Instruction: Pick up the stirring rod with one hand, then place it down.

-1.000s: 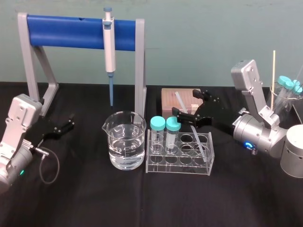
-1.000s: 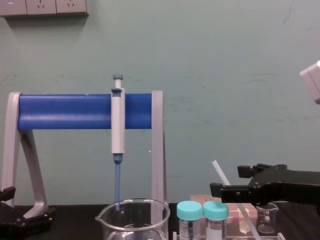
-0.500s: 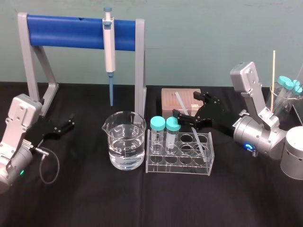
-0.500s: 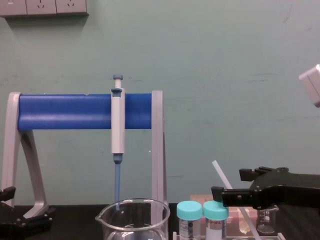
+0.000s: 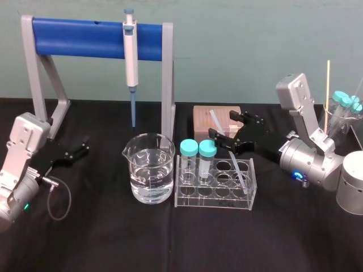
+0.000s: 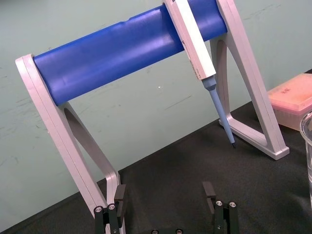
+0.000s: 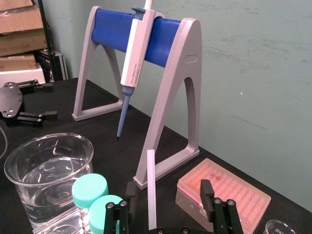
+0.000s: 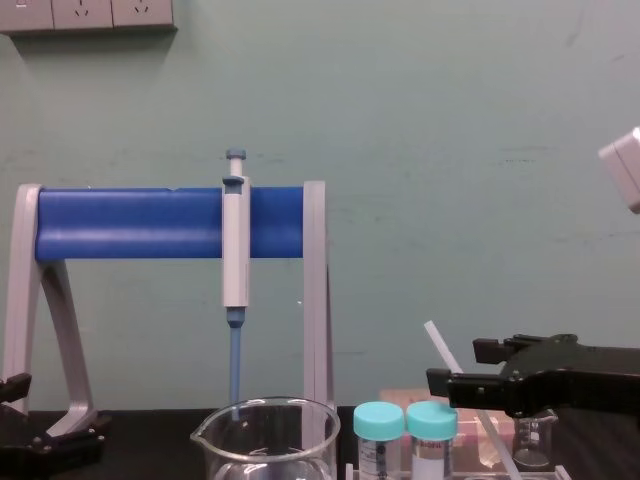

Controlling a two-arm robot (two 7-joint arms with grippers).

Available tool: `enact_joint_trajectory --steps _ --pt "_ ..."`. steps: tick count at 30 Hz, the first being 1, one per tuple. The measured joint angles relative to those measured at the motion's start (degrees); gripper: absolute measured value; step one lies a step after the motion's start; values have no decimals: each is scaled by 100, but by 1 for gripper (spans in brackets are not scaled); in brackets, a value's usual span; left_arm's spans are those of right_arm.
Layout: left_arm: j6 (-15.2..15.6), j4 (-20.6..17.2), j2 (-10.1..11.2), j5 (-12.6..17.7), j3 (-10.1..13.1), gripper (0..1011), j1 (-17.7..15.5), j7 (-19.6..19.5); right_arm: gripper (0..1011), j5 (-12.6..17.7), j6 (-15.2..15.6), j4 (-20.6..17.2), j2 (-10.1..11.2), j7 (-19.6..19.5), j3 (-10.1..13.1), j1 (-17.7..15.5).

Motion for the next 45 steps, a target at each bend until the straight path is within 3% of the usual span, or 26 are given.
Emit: enact_joint_trajectory --steps 5,9,16,24,45 --pt "0 0 0 0 0 1000 0 0 716 5 -1 2 0 1 1 2" --pt "0 0 0 0 0 1000 0 0 537 9 -3 5 0 3 1 2" --pt "0 0 0 0 0 1000 0 0 362 15 -5 8 0 4 0 2" --pt "0 0 0 0 0 1000 0 0 88 15 -6 8 0 5 0 2" --pt "0 0 0 0 0 1000 0 0 68 80 -120 7 -15 26 61 -54"
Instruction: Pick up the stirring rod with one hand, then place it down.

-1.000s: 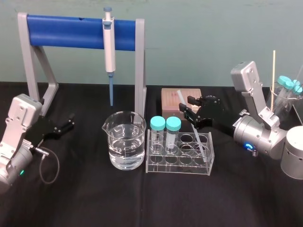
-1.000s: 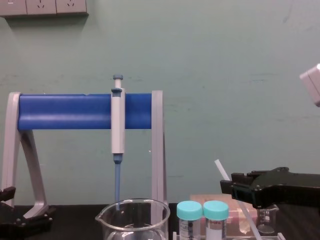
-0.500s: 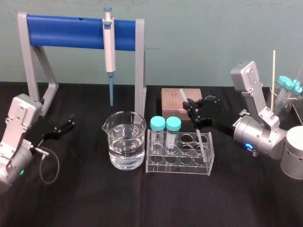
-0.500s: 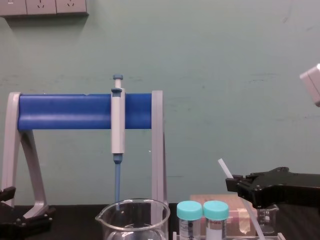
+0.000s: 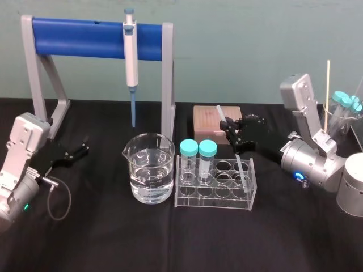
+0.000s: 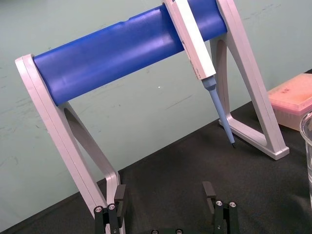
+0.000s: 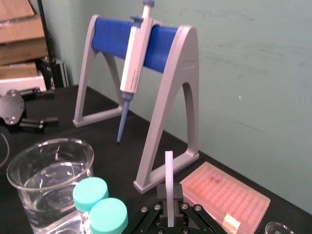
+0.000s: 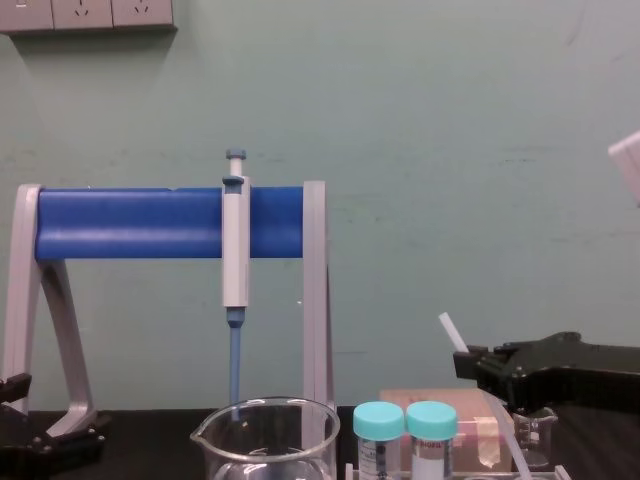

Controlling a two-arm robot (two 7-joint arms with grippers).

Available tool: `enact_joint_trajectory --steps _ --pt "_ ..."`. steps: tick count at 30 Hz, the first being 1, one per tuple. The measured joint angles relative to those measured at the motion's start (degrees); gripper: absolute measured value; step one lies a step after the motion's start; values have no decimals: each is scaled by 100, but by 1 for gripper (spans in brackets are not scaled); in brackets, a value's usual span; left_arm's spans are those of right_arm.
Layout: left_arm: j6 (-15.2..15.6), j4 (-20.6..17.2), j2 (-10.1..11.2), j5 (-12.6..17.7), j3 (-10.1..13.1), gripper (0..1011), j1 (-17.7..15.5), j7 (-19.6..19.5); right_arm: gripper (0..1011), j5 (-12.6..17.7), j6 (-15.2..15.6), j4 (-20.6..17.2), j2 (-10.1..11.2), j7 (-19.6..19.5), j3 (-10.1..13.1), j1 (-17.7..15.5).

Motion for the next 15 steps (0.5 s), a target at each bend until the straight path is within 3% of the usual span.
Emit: enact_joint_trajectory --steps 11,15 --pt "0 0 0 0 0 1000 0 0 68 323 -557 -22 -92 101 237 -220" --pt "0 0 0 0 0 1000 0 0 68 527 -895 -1 -133 223 344 -339"
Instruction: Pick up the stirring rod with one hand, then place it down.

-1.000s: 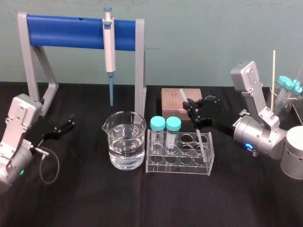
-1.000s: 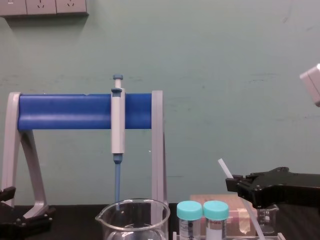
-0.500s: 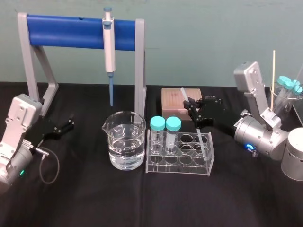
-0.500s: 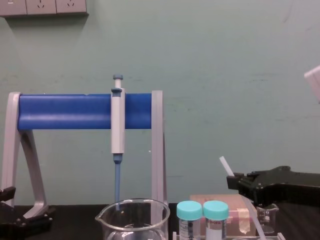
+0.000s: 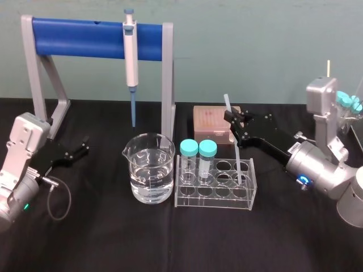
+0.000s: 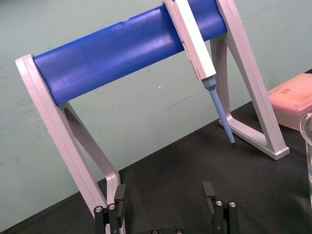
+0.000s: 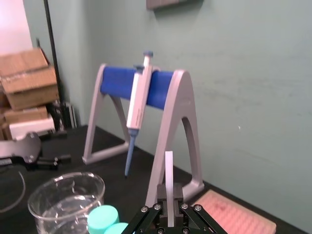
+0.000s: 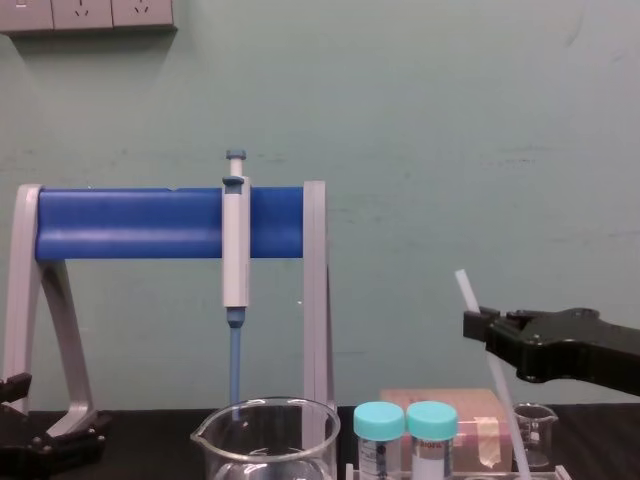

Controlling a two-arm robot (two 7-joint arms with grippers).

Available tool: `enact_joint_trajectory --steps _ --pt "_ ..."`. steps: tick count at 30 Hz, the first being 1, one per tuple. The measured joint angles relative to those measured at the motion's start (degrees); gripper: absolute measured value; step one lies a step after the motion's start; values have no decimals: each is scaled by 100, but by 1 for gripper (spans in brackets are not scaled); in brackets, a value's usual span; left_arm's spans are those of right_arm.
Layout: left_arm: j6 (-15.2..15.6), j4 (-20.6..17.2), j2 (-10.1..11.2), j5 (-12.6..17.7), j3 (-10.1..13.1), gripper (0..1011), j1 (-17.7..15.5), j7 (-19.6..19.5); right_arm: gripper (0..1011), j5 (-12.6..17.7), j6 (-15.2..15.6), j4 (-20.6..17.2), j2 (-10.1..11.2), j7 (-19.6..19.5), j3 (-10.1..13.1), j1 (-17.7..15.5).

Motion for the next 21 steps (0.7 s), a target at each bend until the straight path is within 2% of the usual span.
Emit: enact_joint_trajectory --steps 5,11,21 --pt "0 0 0 0 0 1000 0 0 68 205 -371 -12 -26 133 130 -119" --pt "0 0 0 0 0 1000 0 0 68 293 -574 -159 -7 165 232 -152" --pt "0 0 0 0 0 1000 0 0 68 385 -788 -669 89 142 458 -142"
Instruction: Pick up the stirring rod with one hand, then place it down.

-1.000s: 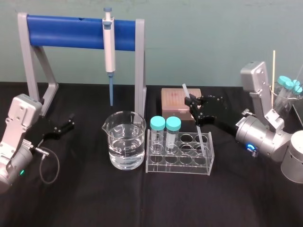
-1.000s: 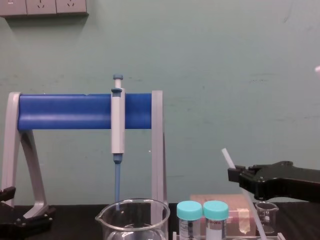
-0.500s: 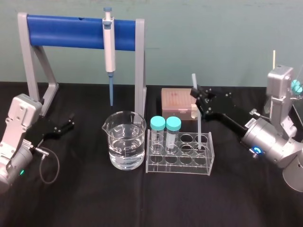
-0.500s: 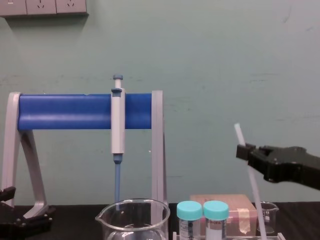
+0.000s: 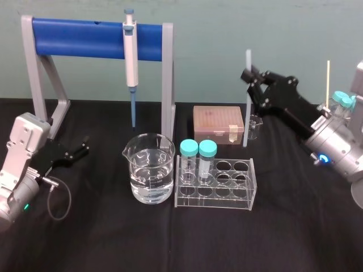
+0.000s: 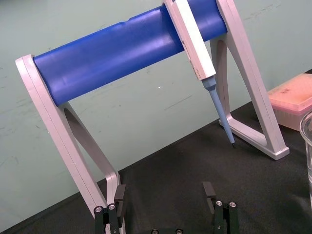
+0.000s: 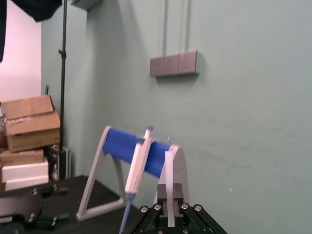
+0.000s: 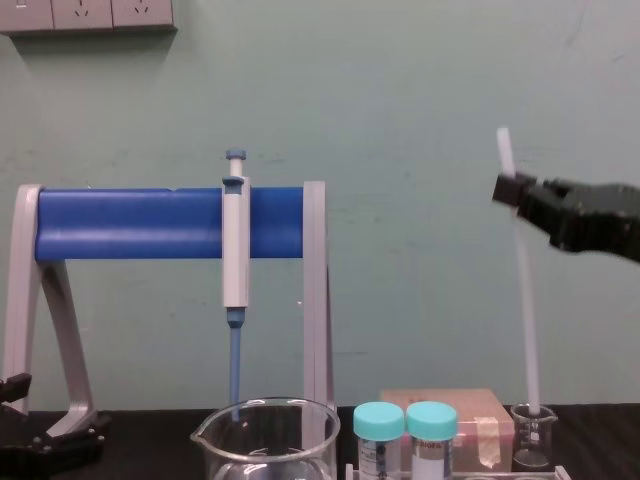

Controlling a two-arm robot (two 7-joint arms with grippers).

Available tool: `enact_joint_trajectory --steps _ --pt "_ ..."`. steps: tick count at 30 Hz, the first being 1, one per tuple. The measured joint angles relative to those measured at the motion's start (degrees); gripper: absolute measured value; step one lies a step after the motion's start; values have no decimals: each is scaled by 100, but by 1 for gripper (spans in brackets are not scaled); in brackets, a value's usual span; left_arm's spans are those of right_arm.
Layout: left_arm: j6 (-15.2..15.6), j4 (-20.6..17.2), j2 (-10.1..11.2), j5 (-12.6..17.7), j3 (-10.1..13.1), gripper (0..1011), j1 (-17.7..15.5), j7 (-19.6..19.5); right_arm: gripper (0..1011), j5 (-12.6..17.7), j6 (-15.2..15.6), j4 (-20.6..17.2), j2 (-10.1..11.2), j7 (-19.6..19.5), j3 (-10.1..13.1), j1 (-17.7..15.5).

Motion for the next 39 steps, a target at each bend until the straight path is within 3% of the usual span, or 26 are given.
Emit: enact_joint_trajectory --steps 15,39 --pt "0 0 0 0 0 1000 0 0 68 -209 188 -246 -39 -636 307 -103" --pt "0 0 0 0 0 1000 0 0 68 -379 355 -201 -146 -728 417 -154"
